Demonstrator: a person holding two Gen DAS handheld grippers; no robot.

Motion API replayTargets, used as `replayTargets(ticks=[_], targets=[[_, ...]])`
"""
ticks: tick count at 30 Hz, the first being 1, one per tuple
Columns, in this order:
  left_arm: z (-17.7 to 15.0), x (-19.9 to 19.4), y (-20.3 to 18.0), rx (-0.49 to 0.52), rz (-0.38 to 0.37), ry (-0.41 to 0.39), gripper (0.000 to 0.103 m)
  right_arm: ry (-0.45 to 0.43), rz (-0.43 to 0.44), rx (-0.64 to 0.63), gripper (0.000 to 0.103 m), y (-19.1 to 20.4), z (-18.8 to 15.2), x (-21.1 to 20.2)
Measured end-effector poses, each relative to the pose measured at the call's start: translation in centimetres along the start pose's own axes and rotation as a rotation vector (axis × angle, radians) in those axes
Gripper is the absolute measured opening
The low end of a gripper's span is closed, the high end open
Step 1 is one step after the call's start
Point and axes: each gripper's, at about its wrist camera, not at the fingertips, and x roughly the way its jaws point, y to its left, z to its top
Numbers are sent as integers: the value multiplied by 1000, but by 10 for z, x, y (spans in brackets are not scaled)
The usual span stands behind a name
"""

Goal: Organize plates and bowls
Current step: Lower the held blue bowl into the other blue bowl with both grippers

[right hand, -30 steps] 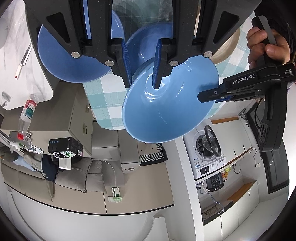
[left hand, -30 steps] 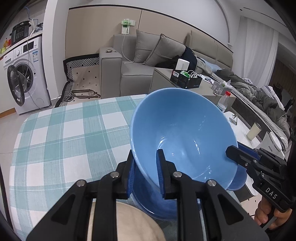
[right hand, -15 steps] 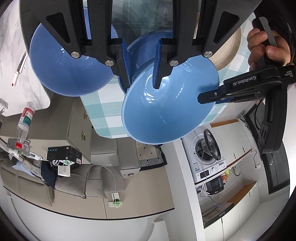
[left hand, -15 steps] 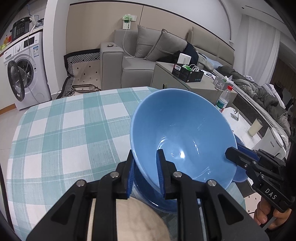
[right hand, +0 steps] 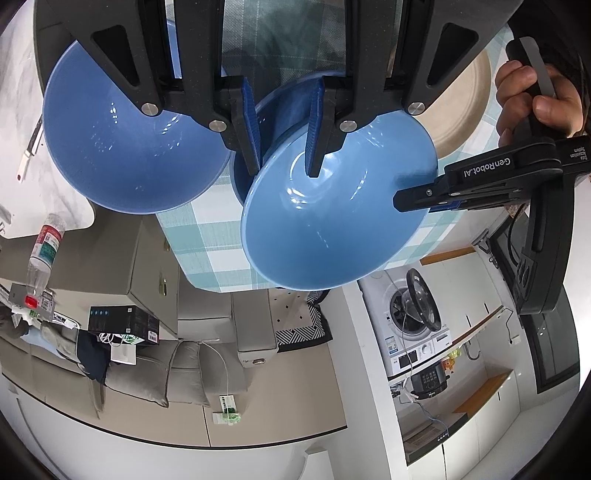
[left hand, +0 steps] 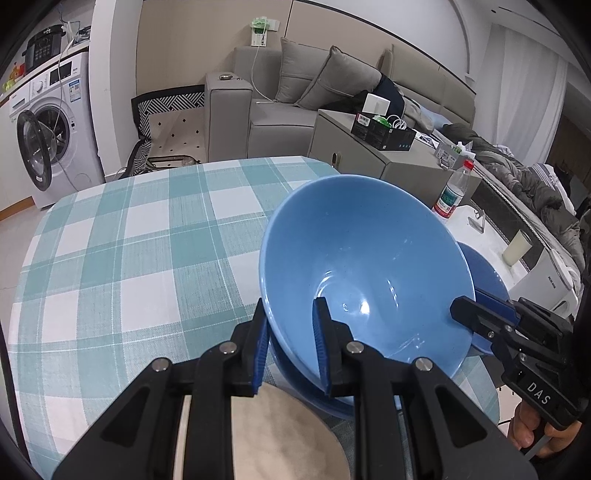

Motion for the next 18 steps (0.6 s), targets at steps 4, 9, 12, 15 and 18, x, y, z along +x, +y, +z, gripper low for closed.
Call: replayTargets(ticks=[4,9,12,15,18], targets=[[-2,3,-1,4,10,10,20,12,-3,-6,24,-1,-1,4],[-5,5,-3,13,19,21,20,22,-10,-13,24,-1,0,7],[-6,6,-3,16,20,25,20,25,-10,-14,24,-2,0,7],[-6,8,-5,21,24,31,20,29,-12,-15,24,-1,0,7],[-7,9,-5,22,24,37,20,32,-9,-13,25,-2,-1,7]])
